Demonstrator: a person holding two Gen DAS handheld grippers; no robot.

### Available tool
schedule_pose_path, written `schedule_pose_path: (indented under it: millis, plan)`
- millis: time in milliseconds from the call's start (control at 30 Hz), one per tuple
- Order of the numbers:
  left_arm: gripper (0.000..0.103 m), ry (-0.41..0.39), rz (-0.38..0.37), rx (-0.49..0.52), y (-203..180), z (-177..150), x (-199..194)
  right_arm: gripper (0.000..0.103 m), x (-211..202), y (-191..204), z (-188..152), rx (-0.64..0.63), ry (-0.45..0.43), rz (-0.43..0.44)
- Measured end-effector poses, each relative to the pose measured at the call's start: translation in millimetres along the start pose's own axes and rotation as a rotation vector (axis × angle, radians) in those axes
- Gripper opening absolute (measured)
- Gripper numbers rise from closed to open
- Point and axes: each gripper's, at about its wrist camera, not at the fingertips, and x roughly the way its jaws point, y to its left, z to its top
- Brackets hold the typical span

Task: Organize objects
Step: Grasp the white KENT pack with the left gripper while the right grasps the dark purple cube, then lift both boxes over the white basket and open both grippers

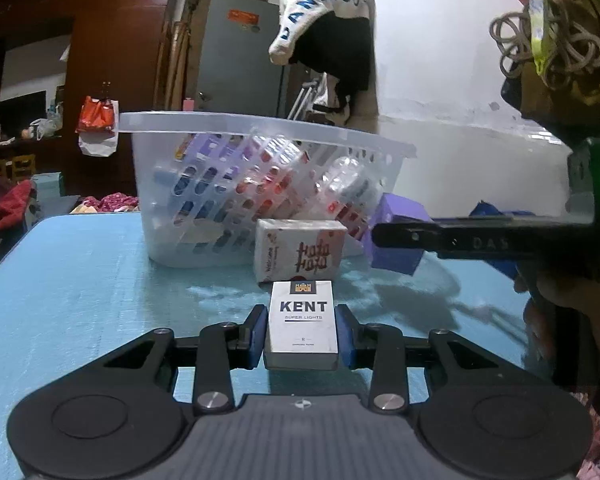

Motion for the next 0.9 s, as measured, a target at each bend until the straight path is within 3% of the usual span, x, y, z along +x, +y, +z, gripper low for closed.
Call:
schedule_pose_path:
  millis: [433, 533, 600, 700, 800, 900]
  plan:
    - [0.040, -0.092, -0.026, -0.039, 14, 8, -22, 0.057, -18, 6, 3, 0.014, -0.091, 0.043]
    - [0.040, -0.154, -0.035, 0.003, 15, 43, -36, 0.057, -41, 10, 28, 0.006, -0.182, 0.052]
    - [0.040, -0.206, 0.002, 0.045, 13, 84, -39, 0.057, -48, 13, 67, -0.031, -0.228, 0.040]
    - [0.040, -0.234, 0.028, 0.060, 16, 150, -24, 0.057, -25, 14, 123, -0.083, -0.207, 0.020]
    - [0.040, -0.187, 0.102, 0.047, 24, 195, 14, 0.057, 18, 10, 160, -0.103, -0.147, -0.019]
    - [0.042, -0.093, 0.109, 0.000, 40, 205, 57, 0.060, 55, 1, 166, -0.096, -0.083, -0.038]
